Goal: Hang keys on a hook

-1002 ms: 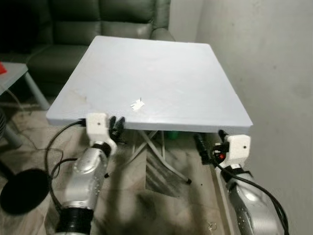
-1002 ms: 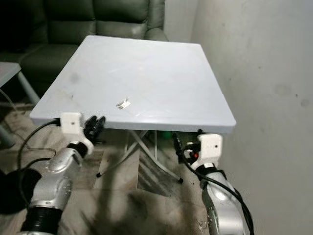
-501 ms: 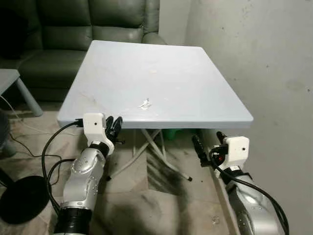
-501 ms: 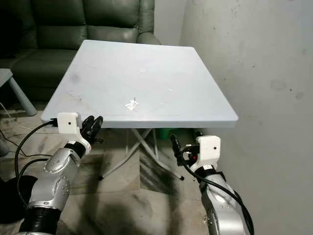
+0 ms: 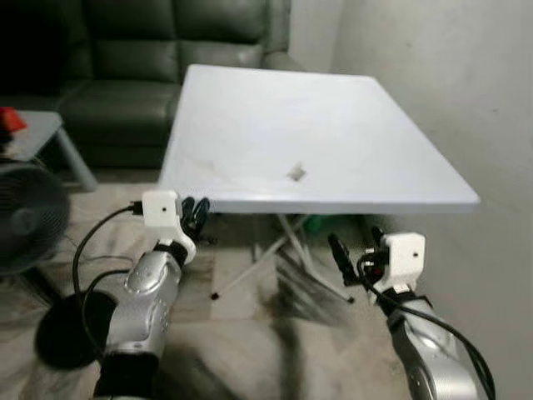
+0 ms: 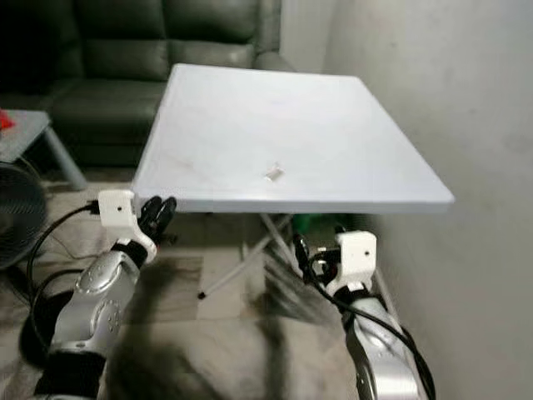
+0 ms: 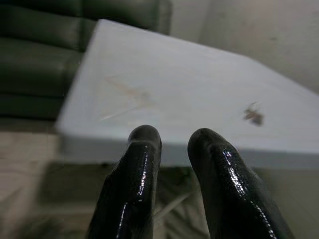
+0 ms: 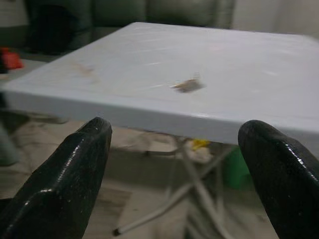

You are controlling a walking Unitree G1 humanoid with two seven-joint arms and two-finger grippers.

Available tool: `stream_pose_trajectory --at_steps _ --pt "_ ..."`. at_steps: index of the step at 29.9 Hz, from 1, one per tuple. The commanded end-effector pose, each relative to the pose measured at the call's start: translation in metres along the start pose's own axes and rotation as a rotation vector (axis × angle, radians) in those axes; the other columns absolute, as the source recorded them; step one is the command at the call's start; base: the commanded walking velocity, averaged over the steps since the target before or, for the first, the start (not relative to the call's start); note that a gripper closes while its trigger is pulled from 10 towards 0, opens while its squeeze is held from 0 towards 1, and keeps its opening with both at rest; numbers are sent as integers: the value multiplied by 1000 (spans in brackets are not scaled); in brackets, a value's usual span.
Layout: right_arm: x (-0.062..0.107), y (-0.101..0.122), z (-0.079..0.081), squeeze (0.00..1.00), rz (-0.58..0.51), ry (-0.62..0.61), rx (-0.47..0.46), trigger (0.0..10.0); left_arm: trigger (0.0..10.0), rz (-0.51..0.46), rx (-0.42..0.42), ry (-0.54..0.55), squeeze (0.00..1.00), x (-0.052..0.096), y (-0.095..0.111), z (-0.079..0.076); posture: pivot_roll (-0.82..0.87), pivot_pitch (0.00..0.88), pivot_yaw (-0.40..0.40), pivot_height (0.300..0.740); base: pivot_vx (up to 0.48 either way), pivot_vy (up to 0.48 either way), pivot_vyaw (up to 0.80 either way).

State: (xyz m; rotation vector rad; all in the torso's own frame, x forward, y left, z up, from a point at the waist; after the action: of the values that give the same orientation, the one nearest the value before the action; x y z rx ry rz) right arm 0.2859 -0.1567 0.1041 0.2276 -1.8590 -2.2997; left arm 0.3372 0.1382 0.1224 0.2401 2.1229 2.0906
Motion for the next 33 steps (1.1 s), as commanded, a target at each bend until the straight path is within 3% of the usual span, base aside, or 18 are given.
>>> stream_pose_trajectory --at_steps 1,4,24,33 --pt "1 2 -3 0 -5 -10 -11 10000 10000 7 -5 -4 0 -1 0 -3 -92 38 -57 740 0 480 0" --pt "1 2 -4 0 -6 -13 -25 10000 10000 10 2 3 0 -1 0 -2 -91 39 -58 740 0 465 0" --pt "1 2 -3 0 5 -7 -28 10000 10000 28 15 -3 0 -2 0 -4 -93 39 -60 740 0 0 0" --pt "1 2 -2 0 2 -2 -30 10000 10000 33 11 -27 0 -3 -1 -8 -96 36 -56 740 345 0 0"
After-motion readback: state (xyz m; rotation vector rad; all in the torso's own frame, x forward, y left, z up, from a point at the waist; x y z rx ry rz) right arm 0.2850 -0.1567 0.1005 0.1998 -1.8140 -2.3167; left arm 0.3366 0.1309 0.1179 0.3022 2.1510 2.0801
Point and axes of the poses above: a point about 5 cm out from each wrist's last joint towards the gripper, its own x axis pointing back from the gripper into the wrist, its own y axis along the axis of the wrist's last joint, z = x × y, the point moved 2 cm from there along -x, pointing out of the wrist towards the gripper, and after that the axes turned 10 degrees about -x, right-handed, at the moved point
